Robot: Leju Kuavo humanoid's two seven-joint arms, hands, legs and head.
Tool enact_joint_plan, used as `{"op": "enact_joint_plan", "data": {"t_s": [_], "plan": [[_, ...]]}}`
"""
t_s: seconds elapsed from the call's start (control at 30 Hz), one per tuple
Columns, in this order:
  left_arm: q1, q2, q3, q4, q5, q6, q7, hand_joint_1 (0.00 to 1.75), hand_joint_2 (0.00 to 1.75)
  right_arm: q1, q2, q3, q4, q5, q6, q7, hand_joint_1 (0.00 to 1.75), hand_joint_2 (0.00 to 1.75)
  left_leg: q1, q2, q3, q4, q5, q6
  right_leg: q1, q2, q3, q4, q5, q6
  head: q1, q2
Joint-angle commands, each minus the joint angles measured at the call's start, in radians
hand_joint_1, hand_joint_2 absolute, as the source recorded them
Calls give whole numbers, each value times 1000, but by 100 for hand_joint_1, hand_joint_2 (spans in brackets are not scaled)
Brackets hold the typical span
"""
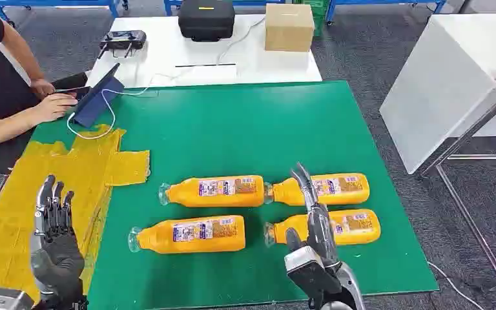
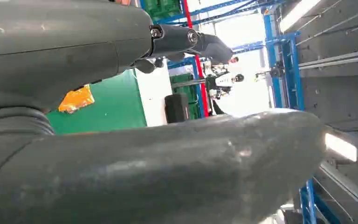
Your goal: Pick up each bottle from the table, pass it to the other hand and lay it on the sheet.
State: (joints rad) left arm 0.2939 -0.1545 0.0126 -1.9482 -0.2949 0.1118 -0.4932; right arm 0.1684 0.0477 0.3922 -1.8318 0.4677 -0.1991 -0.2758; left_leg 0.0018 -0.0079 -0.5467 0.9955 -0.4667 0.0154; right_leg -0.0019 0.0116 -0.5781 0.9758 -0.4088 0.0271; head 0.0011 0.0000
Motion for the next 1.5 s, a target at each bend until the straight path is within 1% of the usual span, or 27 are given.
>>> {"op": "enact_joint_plan", "data": {"t_s": [0.03, 0.1, 0.17, 0.2, 0.3, 0.33, 0.37, 0.4, 0.43, 0.57, 0.63, 0.67, 0.73, 0.8, 0.83, 0.9, 0.97, 1.1, 1.17, 1.23, 1.33, 1.37, 1.43, 1.5], "plan": [[-33, -8, 31, 41, 3, -31, -6, 0, 0, -10, -18, 48, 19, 6, -33, -9, 0, 0, 0, 1, 2, -1, -1, -1, 0, 0, 2, -1, -1, 0, 0, 0], [-50, -4, 38, 48, 15, -39, -15, 0, 0, -25, 6, 54, 16, 10, -47, -15, 0, 0, 0, 0, 3, -1, -1, -1, 0, -1, 2, -1, -1, 0, 0, 0], [-59, -6, 40, 44, 25, -47, -13, 0, 0, -36, 13, 55, 3, 8, -52, -9, 0, 0, 0, 1, 3, -1, -1, -1, 0, -1, 2, -1, -1, -1, 0, 0], [-53, -14, 38, 35, 24, -45, -13, 0, 0, -33, -12, 58, -4, 2, -51, -3, 0, 0, 0, 1, 1, -1, 0, -1, 0, -1, 1, 0, -1, 0, 0, 0], [-20, -33, 9, -8, 10, -42, -3, 0, 0, -14, -42, 38, -46, -17, -33, 5, 0, 0, 0, 1, 1, 0, -1, 0, 0, 0, 1, 0, -1, 0, 0, 0], [-14, -76, -25, -27, 2, -30, 26, 0, 0, -23, -115, 6, -51, -71, 29, 87, 0, 0, 0, 1, 2, 0, -2, -1, 0, -1, 2, 0, -1, 0, 0, 0], [-14, -88, -85, -38, -30, 16, 60, 0, 0, -23, -147, -58, -41, -119, 73, 55, 0, 0, 0, 1, 1, 0, -1, 0, 0, -1, 1, 0, -1, 0, 0, 0], [-23, -62, -155, -37, -40, 83, 94, 0, 0, -14, -135, -133, -26, -134, 142, 15, 0, 0, 1, -1, 1, 1, -2, 1, 1, -3, 3, -1, -1, 1, 0, 0], [-30, -46, -178, -33, -39, 110, 103, 0, 0, -12, -123, -158, -20, -127, 168, 1, 0, 0, 0, -4, 1, 1, -1, 1, 1, -6, 3, -2, -1, 2, 0, 0], [-35, -25, -178, -23, -22, 127, 104, 0, 0, -9, -95, -158, -13, -106, 187, 1, 0, 0, -1, -4, 1, 0, -1, 0, -1, -5, 3, -2, -1, 1, 1, 0], [-33, -22, -174, -22, -12, 127, 102, 0, 0, -12, -86, -148, -9, -96, 190, 6, 0, 0, -1, 1, 2, 0, -1, 0, -1, -1, 3, -2, 0, 0, 0, 0], [-34, -19, -169, -19, -7, 124, 104, 0, 0, -16, -82, -140, -7, -85, 188, 10, 0, 0, -2, 1, 2, -1, -1, 0, -2, -1, 3, -1, 0, 0, 0, 0], [-46, 10, -150, -4, 23, 106, 112, 0, 0, -26, -63, -117, -3, -57, 178, 22, 0, 0, -2, 0, 1, -1, -1, 0, -2, -2, 2, -1, 0, 0, 0, 0], [-67, 27, -110, 19, 56, 70, 107, 0, 0, -43, -52, -89, 6, -32, 157, 52, 0, 0, -2, 0, 4, -1, -2, -2, -1, -2, 3, -2, -1, -1, 0, 0], [-69, 26, -102, 22, 57, 57, 105, 0, 0, -43, -54, -86, 9, -27, 149, 64, 0, 175, -2, 1, 3, -1, -1, -1, -2, -1, 2, -1, 0, 0, 0, 0], [-74, 8, -89, 32, 54, 27, 101, 0, 0, -47, -71, -78, 19, -17, 136, 84, 0, 175, -1, 2, 4, -2, -1, -1, -2, 0, 2, -2, 0, 0, 0, 0], [-85, 7, -94, 46, 57, 13, 108, 0, 0, -68, -86, -67, 38, 16, 140, 112, 0, 175, 0, 1, 4, -2, -1, -1, -1, -1, 3, -2, 0, 0, 0, 0], [-123, 11, -122, 69, 61, -19, 133, 0, 0, -183, -98, -7, 113, 93, 174, 202, 0, 175, 0, 3, 3, -1, 0, 0, 0, 2, 2, -2, 2, 1, 0, 0], [-127, 10, -123, 71, 61, -19, 134, 0, 0, -202, -90, 0, 124, 97, 176, 211, 0, 175, 0, 4, 3, -2, 0, -1, 0, 3, 2, -2, 2, 1, 0, 0], [-127, 10, -123, 71, 61, -19, 134, 0, 0, -202, -90, 0, 124, 97, 176, 211, 0, 175, 0, 1, 3, -1, 0, 0, -1, 0, 2, -1, 1, 0, 0, 0], [-125, 11, -123, 71, 61, -19, 134, 0, 0, -199, -91, 2, 125, 97, 176, 211, 0, 175, 0, 0, 4, -2, 1, -1, 0, -2, 4, -2, 0, 0, 0, 0], [-133, 15, -127, 74, 65, -28, 140, 0, 0, -220, -104, 23, 135, 118, 188, 232, 0, 175, 0, 0, 3, -1, 1, 0, 0, -1, 3, -2, 0, 0, 0, 0], [-165, 19, -137, 99, 76, -48, 151, 0, 0, -300, -96, 73, 202, 148, 220, 283, 0, 175, 0, 2, 4, -1, 1, 0, 0, 0, 3, -2, 1, 0, 0, 0], [-201, 22, -146, 127, 86, -61, 161, 0, 0, -385, -70, 121, 286, 157, 242, 322, 0, 175, 0, 4, 3, -1, 1, 0, -1, 3, 1, -1, 2, 0, 0, 0]]}}
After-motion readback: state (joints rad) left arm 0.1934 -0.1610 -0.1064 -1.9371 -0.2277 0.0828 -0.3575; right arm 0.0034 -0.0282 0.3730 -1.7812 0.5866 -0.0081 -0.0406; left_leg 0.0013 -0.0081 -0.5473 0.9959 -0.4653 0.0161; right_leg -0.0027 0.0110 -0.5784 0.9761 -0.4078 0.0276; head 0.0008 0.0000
